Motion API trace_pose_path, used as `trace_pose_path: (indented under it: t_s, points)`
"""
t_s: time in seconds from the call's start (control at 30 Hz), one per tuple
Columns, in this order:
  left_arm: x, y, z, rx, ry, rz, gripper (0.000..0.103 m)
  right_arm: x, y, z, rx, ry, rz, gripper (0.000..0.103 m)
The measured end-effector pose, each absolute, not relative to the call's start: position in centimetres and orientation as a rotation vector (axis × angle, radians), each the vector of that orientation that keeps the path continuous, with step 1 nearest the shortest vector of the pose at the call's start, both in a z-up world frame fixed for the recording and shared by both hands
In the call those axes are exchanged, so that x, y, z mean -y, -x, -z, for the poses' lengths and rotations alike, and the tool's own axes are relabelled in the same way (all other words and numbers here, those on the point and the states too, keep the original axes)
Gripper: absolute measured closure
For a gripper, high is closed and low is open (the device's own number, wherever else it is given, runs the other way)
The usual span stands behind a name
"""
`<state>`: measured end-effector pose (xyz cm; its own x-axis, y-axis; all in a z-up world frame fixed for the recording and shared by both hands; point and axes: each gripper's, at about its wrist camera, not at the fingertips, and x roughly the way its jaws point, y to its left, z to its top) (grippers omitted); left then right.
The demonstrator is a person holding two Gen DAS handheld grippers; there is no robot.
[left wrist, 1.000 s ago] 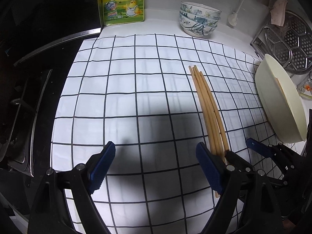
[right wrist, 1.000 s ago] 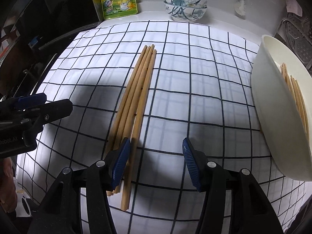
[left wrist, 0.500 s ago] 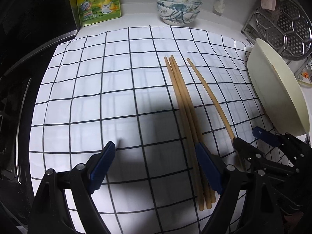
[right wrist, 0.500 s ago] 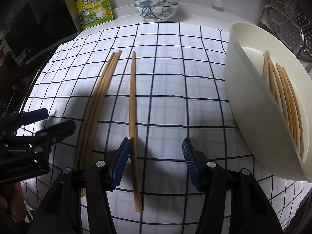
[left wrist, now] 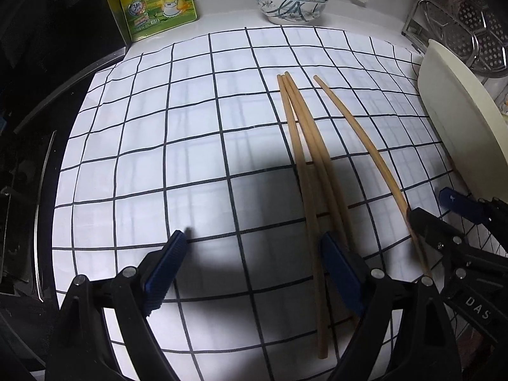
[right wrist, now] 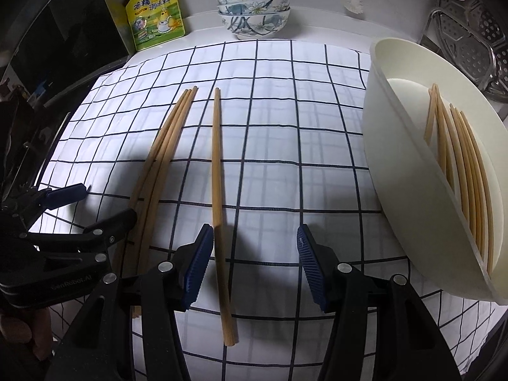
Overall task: Organize utensils
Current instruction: 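Position the left tool over the chopsticks while the right tool aligns over one, then close the left tool on a chopstick while the right tool grasps another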
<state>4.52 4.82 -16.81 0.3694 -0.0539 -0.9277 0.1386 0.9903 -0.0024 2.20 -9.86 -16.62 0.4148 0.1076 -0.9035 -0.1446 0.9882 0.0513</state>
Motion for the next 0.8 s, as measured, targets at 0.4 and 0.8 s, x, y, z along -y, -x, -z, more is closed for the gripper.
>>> trace_pose_path:
  t_s: [0.4,0.8]
  points:
    - [-5.1,-6.1,16.5,-1.144,-0.063,0.106,0.034,8.0,-3.0,17.4,-1.118,0.147,-0.163,0.059]
    - [-4.8,-5.9,15.3,-1.172,-0.01,0.193,0.096,7.6,-2.6,16.1,-1.118,0.06,-0.237,0.097]
